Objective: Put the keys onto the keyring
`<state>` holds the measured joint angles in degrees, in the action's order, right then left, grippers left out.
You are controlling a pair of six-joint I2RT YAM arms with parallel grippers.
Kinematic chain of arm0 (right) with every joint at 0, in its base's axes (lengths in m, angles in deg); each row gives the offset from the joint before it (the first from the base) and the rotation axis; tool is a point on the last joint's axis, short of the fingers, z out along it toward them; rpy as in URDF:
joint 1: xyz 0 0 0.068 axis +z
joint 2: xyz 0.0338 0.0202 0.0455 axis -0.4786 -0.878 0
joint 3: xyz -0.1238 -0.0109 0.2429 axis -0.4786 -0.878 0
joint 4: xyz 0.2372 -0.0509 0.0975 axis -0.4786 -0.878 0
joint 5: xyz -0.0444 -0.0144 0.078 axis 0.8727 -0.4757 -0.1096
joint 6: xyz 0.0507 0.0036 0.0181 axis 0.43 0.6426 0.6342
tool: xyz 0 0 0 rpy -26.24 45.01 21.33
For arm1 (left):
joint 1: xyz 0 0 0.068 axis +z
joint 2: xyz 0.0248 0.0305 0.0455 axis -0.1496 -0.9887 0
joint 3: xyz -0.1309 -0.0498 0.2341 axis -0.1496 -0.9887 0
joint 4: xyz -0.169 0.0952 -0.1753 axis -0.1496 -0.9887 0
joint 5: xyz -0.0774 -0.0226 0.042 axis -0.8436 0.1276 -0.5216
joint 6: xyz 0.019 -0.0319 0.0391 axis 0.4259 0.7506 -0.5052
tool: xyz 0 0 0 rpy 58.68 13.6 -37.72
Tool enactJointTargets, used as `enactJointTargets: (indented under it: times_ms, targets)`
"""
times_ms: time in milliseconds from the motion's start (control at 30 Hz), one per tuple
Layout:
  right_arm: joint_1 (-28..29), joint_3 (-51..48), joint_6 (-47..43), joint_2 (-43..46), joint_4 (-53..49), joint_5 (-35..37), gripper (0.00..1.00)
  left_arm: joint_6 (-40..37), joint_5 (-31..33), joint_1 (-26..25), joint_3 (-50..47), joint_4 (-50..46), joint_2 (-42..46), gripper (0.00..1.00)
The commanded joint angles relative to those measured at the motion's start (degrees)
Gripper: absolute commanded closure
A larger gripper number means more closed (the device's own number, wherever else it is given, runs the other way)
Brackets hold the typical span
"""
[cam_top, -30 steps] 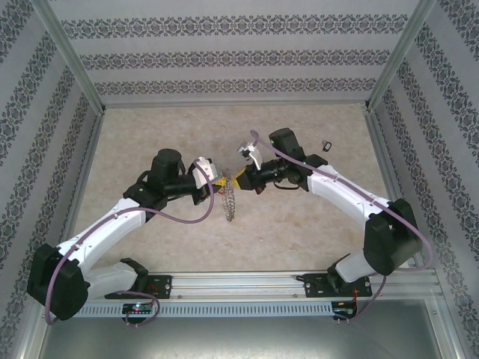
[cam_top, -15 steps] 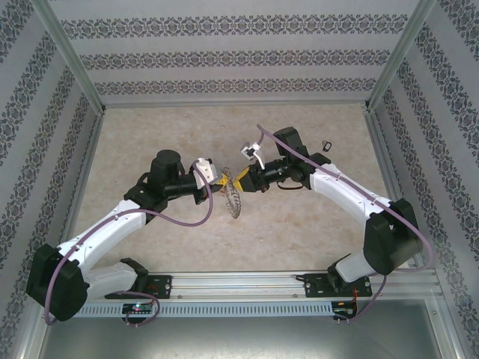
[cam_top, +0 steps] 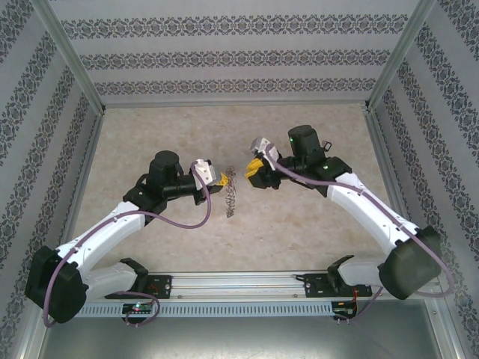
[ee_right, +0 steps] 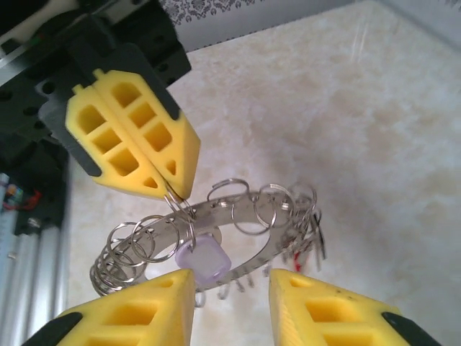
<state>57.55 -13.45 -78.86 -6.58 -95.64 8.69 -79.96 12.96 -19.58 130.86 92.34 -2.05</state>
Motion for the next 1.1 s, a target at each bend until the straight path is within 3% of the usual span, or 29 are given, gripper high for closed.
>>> enactJointTargets:
  times_ms: [0, 133, 767, 1067]
  targets:
    - [2.68, -0.97, -12.31, 2.24, 0.35, 6.11, 0.66, -0.53, -3.66, -0.78, -0.03, 4.36, 1.54, 1.0]
    - [4.51, -1.19, -18.28, 2.64, 0.67, 8.4, 0.68, -1.31, -5.9, -0.82, 0.32, 4.4, 1.3, 1.0]
    - [9.78, -2.07, -19.39, 0.24, 0.53, 12.01, 0.73, 1.27, -11.71, -0.83, 1.87, 7.14, -0.74, 1.0]
    - [8.11, -4.4, -19.95, 4.74, -0.95, 15.62, 0.71, 1.96, -13.82, -0.82, 2.83, 6.78, -1.56, 1.0]
